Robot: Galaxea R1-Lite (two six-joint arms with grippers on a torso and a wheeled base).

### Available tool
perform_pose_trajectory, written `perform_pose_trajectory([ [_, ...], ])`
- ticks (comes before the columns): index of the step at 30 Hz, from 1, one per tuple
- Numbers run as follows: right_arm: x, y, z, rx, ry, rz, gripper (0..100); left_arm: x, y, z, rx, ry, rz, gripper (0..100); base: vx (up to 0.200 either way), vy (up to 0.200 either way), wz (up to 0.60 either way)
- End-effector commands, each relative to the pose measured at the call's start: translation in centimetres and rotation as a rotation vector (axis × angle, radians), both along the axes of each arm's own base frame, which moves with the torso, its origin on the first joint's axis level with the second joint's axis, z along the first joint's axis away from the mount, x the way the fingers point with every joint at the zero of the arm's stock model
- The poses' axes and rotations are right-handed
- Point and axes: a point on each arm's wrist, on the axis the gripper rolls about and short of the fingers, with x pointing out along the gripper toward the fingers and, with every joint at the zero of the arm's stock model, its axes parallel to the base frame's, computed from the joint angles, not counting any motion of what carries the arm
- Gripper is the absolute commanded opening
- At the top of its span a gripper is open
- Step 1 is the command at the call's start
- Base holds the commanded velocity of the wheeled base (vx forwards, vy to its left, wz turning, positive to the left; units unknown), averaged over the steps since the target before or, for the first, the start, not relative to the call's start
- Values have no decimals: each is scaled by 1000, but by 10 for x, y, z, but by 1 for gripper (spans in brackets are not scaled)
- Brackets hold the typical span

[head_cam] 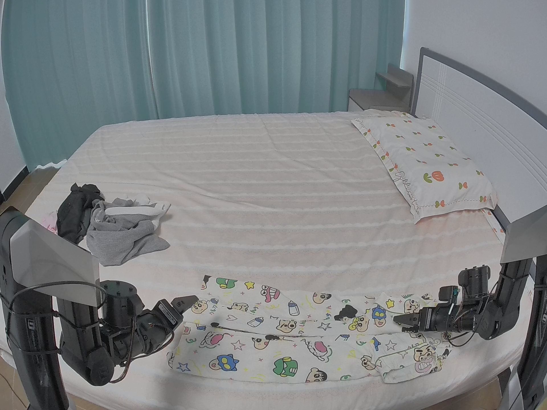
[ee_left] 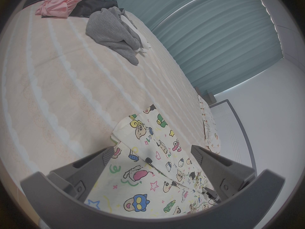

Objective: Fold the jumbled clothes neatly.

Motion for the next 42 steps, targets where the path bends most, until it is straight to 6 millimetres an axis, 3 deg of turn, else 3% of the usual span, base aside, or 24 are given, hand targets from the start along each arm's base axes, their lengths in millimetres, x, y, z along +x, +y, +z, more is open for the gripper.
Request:
perform_pose_trajectory([
  [1,-6,-5,33,1,-106,-17,100,1,-1,-1,-3,-7,-4,100,0,0,0],
  [6,-3,-3,71,3,-254,-9,100,0,-6,-6,2,9,-24,100,0,0,0],
  [10,10,4,76,7,-270,18,100,0,-7,-8,4,15,-27,100,0,0,0],
  [14,18,10,58,39,-207,70,100,0,-7,-8,4,15,-27,100,0,0,0],
  [17,26,7,23,46,-139,87,100,-1,-7,-8,5,16,-27,100,0,0,0],
  [22,27,-2,-10,-17,-113,123,100,-1,-7,-9,7,22,-31,100,0,0,0],
  [41,32,-5,-14,-35,-175,123,100,-2,-8,-10,11,23,-37,100,0,0,0],
  [42,31,-6,-13,-35,-175,121,0,-2,-8,-10,11,23,-37,100,0,0,0],
])
